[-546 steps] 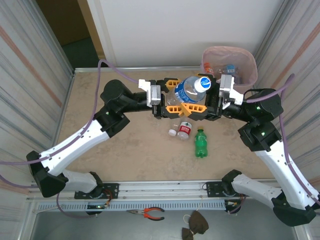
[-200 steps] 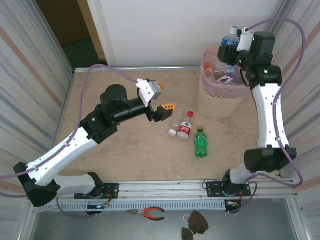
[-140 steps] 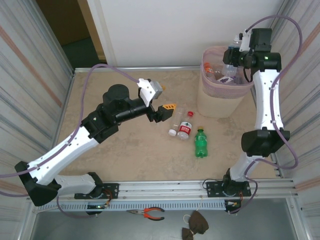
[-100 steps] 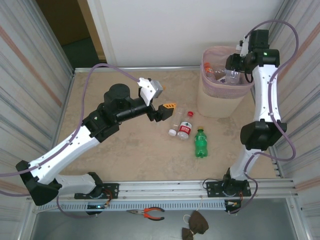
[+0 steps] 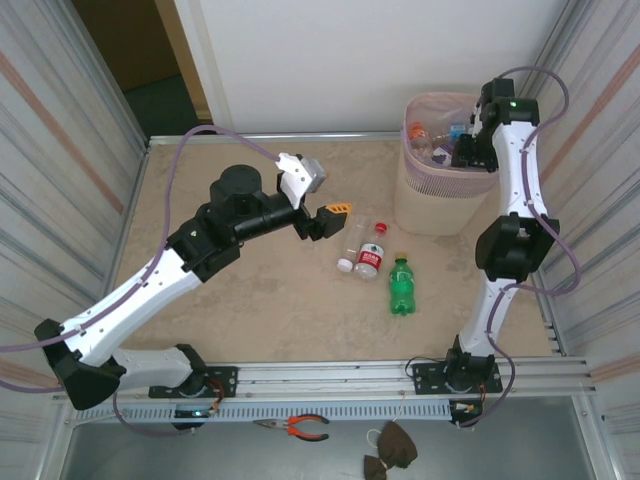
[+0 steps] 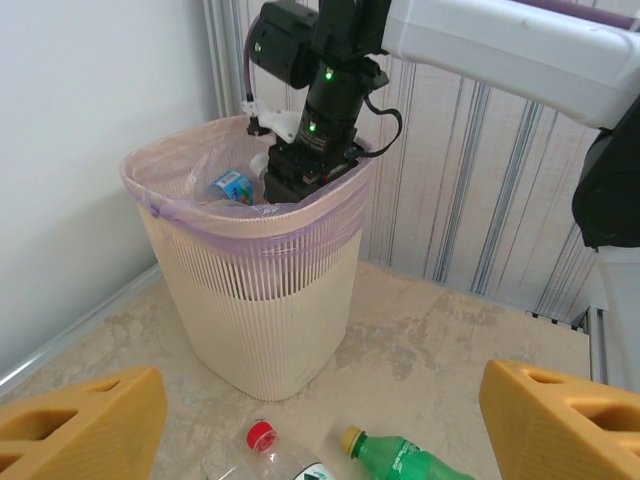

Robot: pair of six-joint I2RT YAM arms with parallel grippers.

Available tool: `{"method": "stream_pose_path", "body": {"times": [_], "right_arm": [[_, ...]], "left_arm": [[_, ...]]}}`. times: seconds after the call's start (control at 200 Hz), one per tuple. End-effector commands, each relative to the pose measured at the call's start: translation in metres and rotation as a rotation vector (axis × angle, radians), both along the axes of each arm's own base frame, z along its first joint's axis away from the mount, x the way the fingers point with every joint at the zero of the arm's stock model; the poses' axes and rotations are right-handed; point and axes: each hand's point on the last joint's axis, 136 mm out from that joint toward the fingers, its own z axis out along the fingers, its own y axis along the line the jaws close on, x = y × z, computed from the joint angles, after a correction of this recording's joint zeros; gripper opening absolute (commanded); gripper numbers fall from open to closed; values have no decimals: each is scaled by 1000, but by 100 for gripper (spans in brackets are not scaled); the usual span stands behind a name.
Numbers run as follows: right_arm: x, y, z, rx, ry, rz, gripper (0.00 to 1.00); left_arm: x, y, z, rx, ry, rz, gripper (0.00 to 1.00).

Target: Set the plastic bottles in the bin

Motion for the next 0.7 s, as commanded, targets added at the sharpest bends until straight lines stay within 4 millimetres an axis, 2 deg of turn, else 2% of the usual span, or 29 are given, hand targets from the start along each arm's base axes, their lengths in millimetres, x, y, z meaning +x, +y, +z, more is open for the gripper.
{"method": "stream_pose_path", "body": {"times": [0.0, 0.21, 0.306, 0.386, 0.556, 0.696], "right_arm": [[-2, -5, -18, -14, 69, 7, 54], [6, -5, -42, -2, 119, 8, 61], [8, -7, -40, -6, 115, 4, 68], [8, -6, -30, -4, 90, 3, 72], [6, -2, 4, 1, -1, 3, 83], [1, 2, 35, 9, -81, 0, 85]], "left_arm": [[0, 2, 13, -32, -4, -5, 82], [1, 2, 11, -33, -2, -4, 83], [3, 1, 9, -30, 2, 0, 83], [4, 1, 8, -29, 10, 4, 82], [15, 3, -1, -17, 55, 38, 82], [22, 1, -11, 1, 87, 53, 82]]}}
